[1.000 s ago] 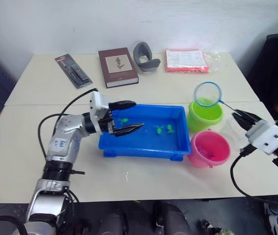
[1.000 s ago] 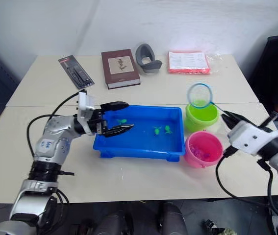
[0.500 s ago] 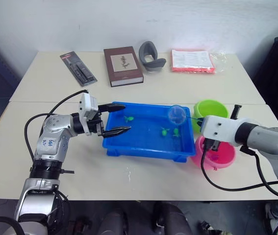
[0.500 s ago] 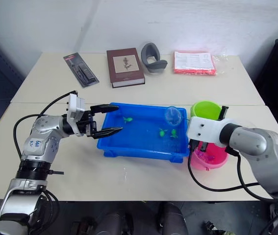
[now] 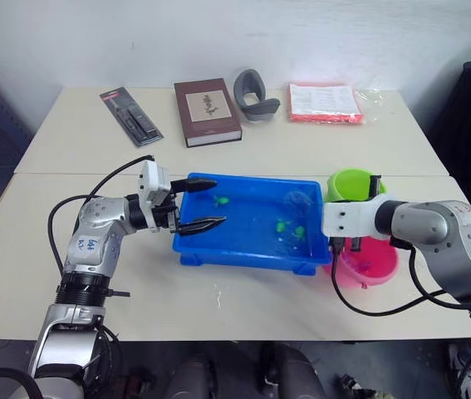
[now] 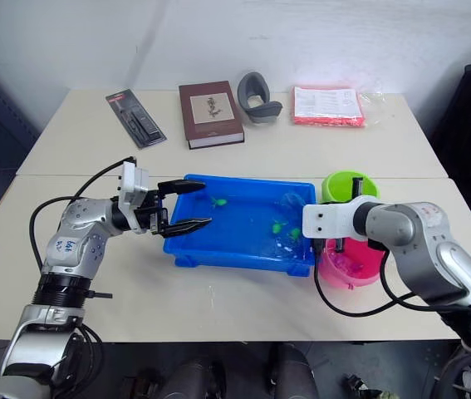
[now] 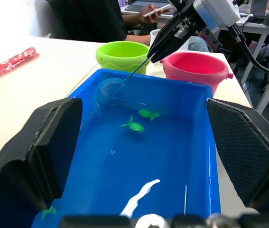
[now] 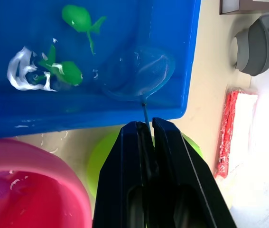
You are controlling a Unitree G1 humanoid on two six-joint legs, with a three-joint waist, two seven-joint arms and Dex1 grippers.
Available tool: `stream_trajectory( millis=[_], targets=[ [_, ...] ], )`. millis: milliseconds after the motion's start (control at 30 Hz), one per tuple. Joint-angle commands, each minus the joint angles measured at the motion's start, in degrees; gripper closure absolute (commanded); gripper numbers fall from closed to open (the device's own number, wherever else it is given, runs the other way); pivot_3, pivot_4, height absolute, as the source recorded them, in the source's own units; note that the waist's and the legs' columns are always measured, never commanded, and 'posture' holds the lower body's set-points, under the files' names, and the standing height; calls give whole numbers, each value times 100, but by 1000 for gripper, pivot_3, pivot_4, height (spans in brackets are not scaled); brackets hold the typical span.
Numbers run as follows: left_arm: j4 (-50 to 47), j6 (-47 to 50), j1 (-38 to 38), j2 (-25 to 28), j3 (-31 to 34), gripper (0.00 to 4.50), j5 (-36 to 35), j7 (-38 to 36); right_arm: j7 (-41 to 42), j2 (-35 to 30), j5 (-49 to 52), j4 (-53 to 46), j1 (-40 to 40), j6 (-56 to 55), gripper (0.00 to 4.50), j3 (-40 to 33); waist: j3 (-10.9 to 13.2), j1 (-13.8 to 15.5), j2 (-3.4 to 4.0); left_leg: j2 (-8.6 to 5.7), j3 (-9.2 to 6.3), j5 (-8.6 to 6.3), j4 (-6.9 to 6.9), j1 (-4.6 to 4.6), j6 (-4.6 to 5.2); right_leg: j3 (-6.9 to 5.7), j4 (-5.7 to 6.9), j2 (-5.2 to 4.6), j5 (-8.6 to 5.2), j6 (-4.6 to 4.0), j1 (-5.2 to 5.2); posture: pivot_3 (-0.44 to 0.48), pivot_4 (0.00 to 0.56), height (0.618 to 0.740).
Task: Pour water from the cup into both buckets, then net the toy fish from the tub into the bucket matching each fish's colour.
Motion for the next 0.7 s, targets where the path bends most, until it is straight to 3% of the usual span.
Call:
stream_trajectory(
  millis=[33,433,700],
  targets=[
    [-149,-15,7,-37,49,27,-74,-15,680,-222,-71,-133,-222,-128,4500,28,0,-2,0,1,0,0,0,0,0,-1,0,1,0,0,0,0,150,740],
    [-281,32,122,-98,58,27,-113,3,2375,-429,662,-952,-293,1201,4500,-91,1,15,1,2,-4,0,2,2,0,1,1,-1,0,0,2,0,150,740],
    [-361,92,208,-57,115,27,-133,41,2455,-262,1190,-1164,-413,2426,4500,-307,1,12,1,1,-12,0,3,1,0,5,1,-5,0,-1,3,0,150,740]
  ],
)
